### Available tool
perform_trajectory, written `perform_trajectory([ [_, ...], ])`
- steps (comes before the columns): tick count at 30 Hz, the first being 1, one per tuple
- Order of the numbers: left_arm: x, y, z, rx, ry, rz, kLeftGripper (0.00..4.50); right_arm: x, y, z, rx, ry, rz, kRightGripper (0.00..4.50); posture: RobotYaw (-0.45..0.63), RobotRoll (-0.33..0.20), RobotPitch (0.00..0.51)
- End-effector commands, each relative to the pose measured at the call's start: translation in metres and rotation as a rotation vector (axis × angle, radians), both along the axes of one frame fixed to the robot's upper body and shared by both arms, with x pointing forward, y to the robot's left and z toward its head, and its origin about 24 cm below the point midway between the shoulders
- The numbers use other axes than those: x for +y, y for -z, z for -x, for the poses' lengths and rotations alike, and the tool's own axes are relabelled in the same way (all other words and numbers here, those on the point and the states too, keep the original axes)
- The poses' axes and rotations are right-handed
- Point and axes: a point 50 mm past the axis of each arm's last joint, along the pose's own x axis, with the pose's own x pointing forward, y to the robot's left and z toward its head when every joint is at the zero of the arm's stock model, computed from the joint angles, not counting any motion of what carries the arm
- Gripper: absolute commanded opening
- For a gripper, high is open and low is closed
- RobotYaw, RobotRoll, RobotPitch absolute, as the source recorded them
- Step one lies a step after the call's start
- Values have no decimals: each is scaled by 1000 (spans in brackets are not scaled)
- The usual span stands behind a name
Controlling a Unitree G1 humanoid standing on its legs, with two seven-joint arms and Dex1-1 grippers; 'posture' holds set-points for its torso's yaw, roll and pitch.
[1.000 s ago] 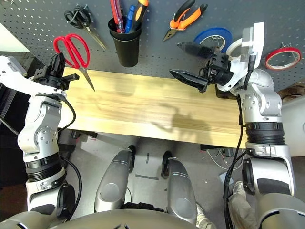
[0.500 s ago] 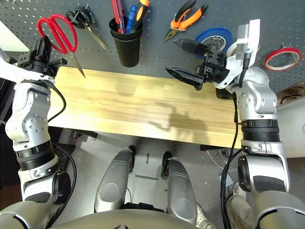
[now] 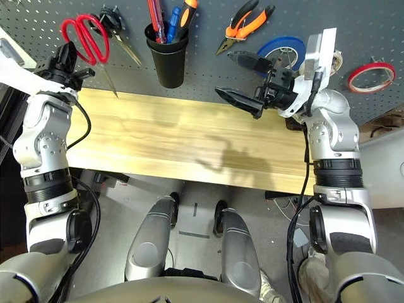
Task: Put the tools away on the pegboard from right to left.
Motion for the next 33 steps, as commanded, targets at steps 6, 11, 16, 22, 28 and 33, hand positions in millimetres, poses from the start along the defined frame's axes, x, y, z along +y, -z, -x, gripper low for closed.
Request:
perform_trajectory([
  [6, -6, 7, -21, 67, 58, -110, 42, 5, 14, -3, -1, 35, 16, 4500, 300, 0, 247],
  [11, -8, 20, -26, 124, 80, -163, 687, 9, 21, -3, -5, 51, 13, 4500, 299, 0, 251],
  [16, -6, 40, -20, 175, 86, -199, 2367, 13, 29, -7, -4, 99, 3, 4500, 300, 0, 255],
  [22, -1, 65, -6, 244, 85, -223, 4463, 14, 45, -9, 45, 172, -6, 4500, 309, 0, 261],
  [28, 8, 91, 16, 289, 74, -233, 4463, 11, 69, -12, 126, 328, -27, 4500, 312, 0, 262],
  [33, 17, 108, 29, 311, 43, -225, 4463, 6, 90, -14, 187, 508, -66, 4500, 322, 0, 263],
])
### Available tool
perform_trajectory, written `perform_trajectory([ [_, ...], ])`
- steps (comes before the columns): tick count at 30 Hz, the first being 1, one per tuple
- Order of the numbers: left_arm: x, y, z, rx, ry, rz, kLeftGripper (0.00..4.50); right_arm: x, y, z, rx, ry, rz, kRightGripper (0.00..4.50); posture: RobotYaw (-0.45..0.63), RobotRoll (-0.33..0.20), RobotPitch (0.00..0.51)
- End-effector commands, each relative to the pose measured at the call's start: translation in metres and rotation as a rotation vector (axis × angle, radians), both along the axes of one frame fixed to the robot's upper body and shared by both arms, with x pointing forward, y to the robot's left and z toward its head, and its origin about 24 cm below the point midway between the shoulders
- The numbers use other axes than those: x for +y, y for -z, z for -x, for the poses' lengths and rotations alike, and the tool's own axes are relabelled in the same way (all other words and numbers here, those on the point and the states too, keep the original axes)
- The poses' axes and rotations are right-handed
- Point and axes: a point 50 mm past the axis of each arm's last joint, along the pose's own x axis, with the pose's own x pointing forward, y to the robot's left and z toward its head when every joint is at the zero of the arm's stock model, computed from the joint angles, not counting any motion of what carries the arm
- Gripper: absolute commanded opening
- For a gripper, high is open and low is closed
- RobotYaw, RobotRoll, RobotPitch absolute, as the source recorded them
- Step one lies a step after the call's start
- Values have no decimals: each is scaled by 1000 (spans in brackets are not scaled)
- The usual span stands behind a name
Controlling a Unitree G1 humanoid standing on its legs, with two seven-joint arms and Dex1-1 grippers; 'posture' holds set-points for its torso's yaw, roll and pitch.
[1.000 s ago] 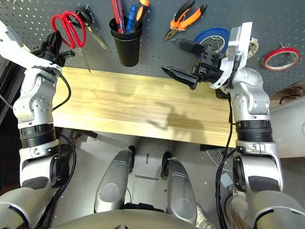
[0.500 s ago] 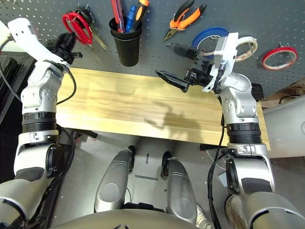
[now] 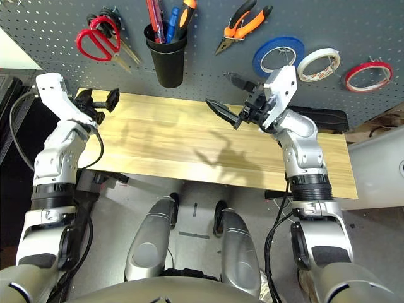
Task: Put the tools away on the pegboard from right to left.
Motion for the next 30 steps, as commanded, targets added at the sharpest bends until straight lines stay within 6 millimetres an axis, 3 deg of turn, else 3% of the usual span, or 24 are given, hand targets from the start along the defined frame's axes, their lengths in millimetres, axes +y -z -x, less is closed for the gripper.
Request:
perform_trajectory([
  [1, 6, 10, 10, 1, -17, -7, 4463, -8, 18, 0, 44, 145, -15, 4500, 322, 0, 263],
  [10, 20, 32, 28, -33, -23, -16, 4463, -36, 56, -1, 109, 592, -44, 4500, 312, 0, 254],
  [18, 35, 34, 36, -97, -36, -9, 4463, -82, 74, 6, 89, 961, -48, 4500, 289, 0, 247],
  [30, 43, 34, 39, -126, -33, -2, 4463, -115, 76, 10, 38, 1136, -57, 4500, 267, 0, 247],
])
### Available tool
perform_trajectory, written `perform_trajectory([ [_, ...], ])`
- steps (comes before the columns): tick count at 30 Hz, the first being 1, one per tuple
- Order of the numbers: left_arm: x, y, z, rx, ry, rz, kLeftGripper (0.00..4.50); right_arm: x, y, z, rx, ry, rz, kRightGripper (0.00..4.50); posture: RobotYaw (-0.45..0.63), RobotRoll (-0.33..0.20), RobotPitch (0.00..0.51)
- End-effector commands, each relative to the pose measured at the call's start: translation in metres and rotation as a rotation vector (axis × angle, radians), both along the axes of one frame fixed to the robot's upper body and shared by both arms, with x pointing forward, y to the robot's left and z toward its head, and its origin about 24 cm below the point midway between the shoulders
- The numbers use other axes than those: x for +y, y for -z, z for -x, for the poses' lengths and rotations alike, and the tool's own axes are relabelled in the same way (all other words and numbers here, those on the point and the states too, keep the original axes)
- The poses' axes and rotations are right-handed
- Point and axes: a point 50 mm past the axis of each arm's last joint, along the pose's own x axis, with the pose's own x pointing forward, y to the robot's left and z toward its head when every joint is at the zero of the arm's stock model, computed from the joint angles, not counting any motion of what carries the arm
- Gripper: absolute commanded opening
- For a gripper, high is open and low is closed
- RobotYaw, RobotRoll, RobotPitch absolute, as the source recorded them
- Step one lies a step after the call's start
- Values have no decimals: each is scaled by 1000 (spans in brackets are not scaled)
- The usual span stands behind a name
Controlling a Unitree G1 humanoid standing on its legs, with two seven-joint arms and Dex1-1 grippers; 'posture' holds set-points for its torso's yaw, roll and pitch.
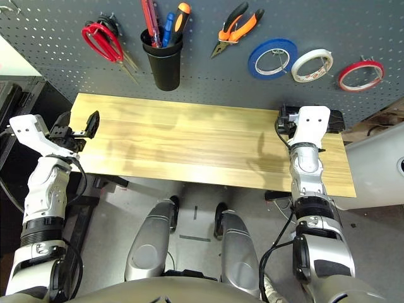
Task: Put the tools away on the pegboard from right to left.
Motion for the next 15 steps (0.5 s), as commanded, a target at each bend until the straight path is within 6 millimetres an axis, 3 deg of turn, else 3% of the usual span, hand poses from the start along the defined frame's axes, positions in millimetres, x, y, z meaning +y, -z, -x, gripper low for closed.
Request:
perform_trajectory([
  [1, 3, 6, 2, 15, 3, 7, 4463, -11, 3, 3, 1, 63, -14, 4500, 267, 0, 246],
  [15, 9, 6, 0, 9, -29, 7, 4463, -28, 1, 4, -1, 148, -5, 4500, 262, 0, 243],
])
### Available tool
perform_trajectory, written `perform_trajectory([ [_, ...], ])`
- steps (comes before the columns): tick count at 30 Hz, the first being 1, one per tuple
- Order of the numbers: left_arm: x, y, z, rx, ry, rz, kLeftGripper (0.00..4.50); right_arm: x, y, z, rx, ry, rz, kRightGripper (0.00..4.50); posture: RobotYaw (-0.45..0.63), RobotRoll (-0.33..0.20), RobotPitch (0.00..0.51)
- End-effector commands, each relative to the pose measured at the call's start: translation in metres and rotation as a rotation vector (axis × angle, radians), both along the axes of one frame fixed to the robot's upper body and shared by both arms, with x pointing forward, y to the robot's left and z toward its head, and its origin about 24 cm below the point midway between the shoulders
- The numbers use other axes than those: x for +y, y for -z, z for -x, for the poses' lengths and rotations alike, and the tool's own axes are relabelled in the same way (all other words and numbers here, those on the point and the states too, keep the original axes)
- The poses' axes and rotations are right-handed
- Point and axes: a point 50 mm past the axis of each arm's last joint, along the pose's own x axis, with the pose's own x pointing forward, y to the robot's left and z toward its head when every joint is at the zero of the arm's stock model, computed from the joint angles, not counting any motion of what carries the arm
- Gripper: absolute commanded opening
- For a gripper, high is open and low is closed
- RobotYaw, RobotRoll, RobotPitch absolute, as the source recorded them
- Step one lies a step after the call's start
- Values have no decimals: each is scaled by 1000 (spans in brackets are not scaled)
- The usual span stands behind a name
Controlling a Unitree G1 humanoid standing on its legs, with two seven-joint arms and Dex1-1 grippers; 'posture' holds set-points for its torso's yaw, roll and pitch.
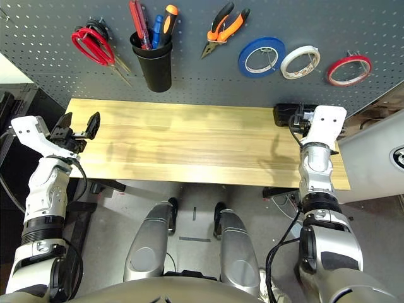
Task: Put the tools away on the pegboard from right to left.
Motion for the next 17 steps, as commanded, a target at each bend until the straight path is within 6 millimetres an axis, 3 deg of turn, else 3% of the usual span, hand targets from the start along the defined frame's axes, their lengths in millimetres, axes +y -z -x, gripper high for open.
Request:
perform_trajectory([
  [1, 8, 6, 4, 20, -36, 4, 4463, -8, 3, 5, 8, 29, 6, 4500, 270, 0, 244],
  [17, 18, 3, 11, 8, -96, -14, 4463, 7, 7, -7, 25, -40, -13, 4500, 319, 0, 228],
])
